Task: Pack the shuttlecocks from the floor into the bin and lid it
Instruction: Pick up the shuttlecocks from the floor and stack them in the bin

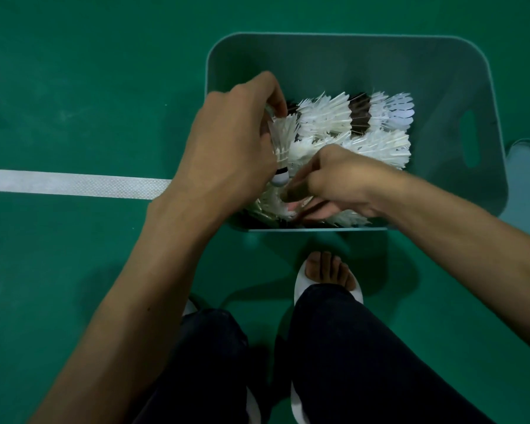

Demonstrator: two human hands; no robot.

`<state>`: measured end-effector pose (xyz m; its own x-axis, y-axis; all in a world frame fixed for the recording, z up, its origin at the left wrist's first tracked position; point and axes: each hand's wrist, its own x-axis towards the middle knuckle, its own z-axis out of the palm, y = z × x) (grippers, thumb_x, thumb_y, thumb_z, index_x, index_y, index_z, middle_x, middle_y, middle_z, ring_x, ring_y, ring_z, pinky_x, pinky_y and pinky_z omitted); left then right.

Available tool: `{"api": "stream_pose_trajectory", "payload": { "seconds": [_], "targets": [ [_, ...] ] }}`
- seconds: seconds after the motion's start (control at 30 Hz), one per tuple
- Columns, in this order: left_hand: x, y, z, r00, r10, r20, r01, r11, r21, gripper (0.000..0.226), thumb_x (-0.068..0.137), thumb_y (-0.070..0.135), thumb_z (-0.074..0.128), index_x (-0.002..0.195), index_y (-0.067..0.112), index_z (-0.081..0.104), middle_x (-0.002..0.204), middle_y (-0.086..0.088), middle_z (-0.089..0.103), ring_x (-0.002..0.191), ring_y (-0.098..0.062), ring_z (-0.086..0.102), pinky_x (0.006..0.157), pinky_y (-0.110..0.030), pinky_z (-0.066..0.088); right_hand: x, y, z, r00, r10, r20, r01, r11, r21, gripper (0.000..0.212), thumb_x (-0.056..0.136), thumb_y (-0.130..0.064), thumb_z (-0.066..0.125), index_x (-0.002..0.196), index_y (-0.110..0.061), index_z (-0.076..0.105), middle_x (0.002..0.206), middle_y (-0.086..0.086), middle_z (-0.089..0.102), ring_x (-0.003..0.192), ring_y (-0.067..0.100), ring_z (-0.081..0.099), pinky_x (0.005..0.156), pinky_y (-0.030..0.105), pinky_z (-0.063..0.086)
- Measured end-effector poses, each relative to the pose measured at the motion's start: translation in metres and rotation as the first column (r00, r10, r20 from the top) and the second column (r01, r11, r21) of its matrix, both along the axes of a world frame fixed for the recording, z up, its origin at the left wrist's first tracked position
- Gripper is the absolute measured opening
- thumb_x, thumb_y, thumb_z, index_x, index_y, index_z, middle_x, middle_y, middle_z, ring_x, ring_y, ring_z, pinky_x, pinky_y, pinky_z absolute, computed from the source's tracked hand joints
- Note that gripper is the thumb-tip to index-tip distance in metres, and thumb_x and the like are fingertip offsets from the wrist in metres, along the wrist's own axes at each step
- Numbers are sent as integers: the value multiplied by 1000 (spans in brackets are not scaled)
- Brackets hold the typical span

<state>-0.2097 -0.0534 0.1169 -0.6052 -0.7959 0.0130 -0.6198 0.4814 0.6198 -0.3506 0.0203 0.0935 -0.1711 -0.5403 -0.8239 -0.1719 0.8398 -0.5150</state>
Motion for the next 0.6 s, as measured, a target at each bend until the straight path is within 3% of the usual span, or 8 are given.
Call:
{"api": "stream_pose_trajectory", "payload": {
  "seconds": [0.07, 0.17, 0.27, 0.33, 0.4, 0.43, 0.53, 0.6],
  "targets": [
    [0, 0, 0, 1000, 4, -16, -4, 1000, 5, 31, 80, 3, 58, 102, 23, 65, 82, 4, 67, 82, -23, 62, 75, -41, 53, -13, 5, 15, 999, 5, -37, -6, 999, -34, 20, 88, -4, 76, 105, 4, 70, 101, 17, 75, 67, 21, 77, 61, 27, 63],
    [-2, 2, 2, 997, 6, -83, 1, 996, 86, 29, 81, 2, 59, 101, 21, 67, 81, 3, 67, 78, -18, 63, 73, -38, 53, -37, 19, 51, 984, -69, -163, 36, 980, -198, 9, 87, 0, 76, 96, 0, 74, 97, 16, 75, 63, 23, 76, 55, 25, 61],
    [-7, 6, 3, 983, -34, -183, 79, 967, 244, 28, 84, -1, 59, 101, 19, 68, 80, -2, 68, 73, -22, 63, 69, -42, 55, -51, 29, 78, 948, 12, -318, -155, 891, -428, 27, 86, -10, 79, 112, -10, 73, 101, 3, 75, 64, 19, 73, 52, 24, 57],
    [-10, 6, 4, 963, -71, -258, 164, 919, 358, 26, 87, -2, 60, 103, 16, 67, 86, -12, 68, 76, -33, 63, 70, -48, 55, -52, 25, 79, 908, 136, -396, -320, 835, -447, 38, 84, -22, 82, 120, -18, 70, 107, -7, 72, 73, 25, 73, 59, 38, 61],
    [-13, 7, 4, 948, -92, -304, 223, 874, 432, 24, 88, -6, 61, 104, 12, 67, 91, -21, 68, 79, -39, 62, 70, -50, 53, -47, 21, 73, 878, 222, -423, -408, 811, -420, 27, 82, -28, 83, 105, -17, 75, 94, -1, 74, 71, 32, 70, 63, 53, 58],
    [-14, 8, 4, 947, -95, -306, 232, 862, 450, 24, 87, -7, 62, 104, 10, 67, 91, -20, 69, 80, -39, 63, 71, -49, 54, -45, 20, 69, 862, 236, -448, -432, 805, -406, 18, 81, -29, 84, 93, -18, 77, 84, 4, 74, 67, 31, 68, 63, 52, 57],
    [-13, 10, -2, 981, -34, -191, 106, 918, 381, 20, 88, 6, 68, 106, 13, 64, 96, -4, 69, 87, -23, 67, 78, -39, 57, -44, 24, 50, 835, 154, -528, -355, 884, -303, 15, 78, -30, 86, 71, -20, 77, 61, -7, 69, 53, 3, 58, 53, 26, 47],
    [-8, 6, -6, 994, -58, 87, 43, 985, 165, 16, 85, 11, 65, 100, 16, 59, 95, -4, 63, 87, -25, 62, 73, -37, 50, -38, 32, 38, 833, 78, -548, -245, 940, -238, 17, 77, -32, 86, 67, -21, 79, 53, -10, 66, 50, -3, 56, 54, 19, 39]
  ]
}}
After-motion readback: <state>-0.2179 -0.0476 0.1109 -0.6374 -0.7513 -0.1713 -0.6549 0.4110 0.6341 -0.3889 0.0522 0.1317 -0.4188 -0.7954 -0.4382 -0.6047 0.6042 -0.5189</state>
